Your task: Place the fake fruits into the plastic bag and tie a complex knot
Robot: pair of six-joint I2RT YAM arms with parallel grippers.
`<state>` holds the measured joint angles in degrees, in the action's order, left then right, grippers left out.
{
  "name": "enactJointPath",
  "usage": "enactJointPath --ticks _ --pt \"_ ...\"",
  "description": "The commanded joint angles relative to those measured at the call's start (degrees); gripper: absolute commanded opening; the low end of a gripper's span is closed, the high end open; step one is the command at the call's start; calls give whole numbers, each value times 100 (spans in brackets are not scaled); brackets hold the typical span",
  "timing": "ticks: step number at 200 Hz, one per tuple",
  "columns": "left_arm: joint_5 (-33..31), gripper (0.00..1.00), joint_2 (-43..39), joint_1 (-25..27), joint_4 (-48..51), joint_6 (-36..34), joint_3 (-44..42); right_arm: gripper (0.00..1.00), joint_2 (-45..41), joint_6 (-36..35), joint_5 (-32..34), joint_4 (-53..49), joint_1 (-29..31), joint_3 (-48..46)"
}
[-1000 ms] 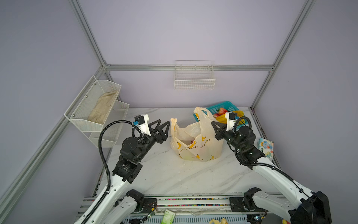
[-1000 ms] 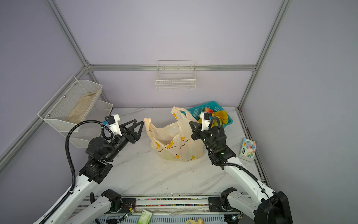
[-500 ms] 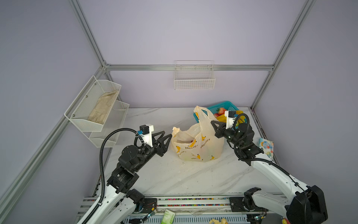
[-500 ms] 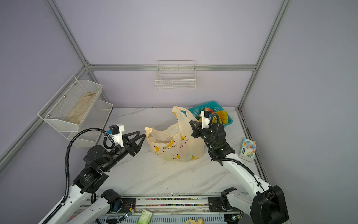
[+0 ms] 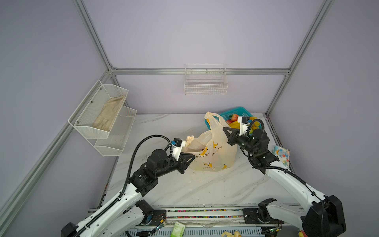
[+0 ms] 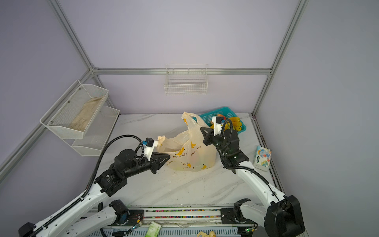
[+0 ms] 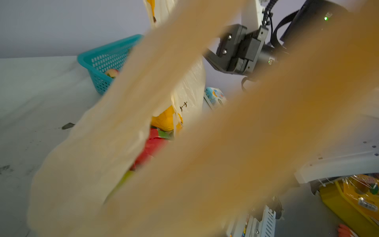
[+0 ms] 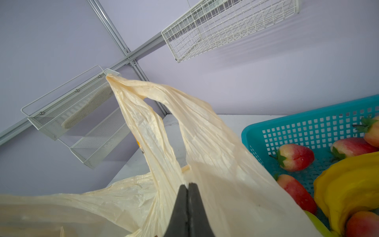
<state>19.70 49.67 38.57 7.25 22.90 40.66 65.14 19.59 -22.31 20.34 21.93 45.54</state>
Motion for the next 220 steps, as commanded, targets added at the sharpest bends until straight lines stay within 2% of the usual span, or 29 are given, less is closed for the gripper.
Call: enactJointPath --ticks 1,52,113,139,168,220 --pt "588 20 378 46 -1267 -101 399 0 -201 -130 -202 11 -48 157" --pt "150 21 1323 -43 -1809 -95 1279 0 -576 -489 -349 -293 -123 54" --pt "322 38 2076 -399 -2273 446 2171 0 -758 -754 -1078 -174 -163 -141" --pt "695 49 2367 -546 -2462 736 2506 0 -768 -782 -1212 -163 -165 -190" --pt "960 59 2577 -602 -2452 722 2850 0 -715 -762 -1327 -162 -166 -178" --pt "701 59 2832 -754 -2106 525 3268 0 -745 -772 -1347 -214 -167 -132"
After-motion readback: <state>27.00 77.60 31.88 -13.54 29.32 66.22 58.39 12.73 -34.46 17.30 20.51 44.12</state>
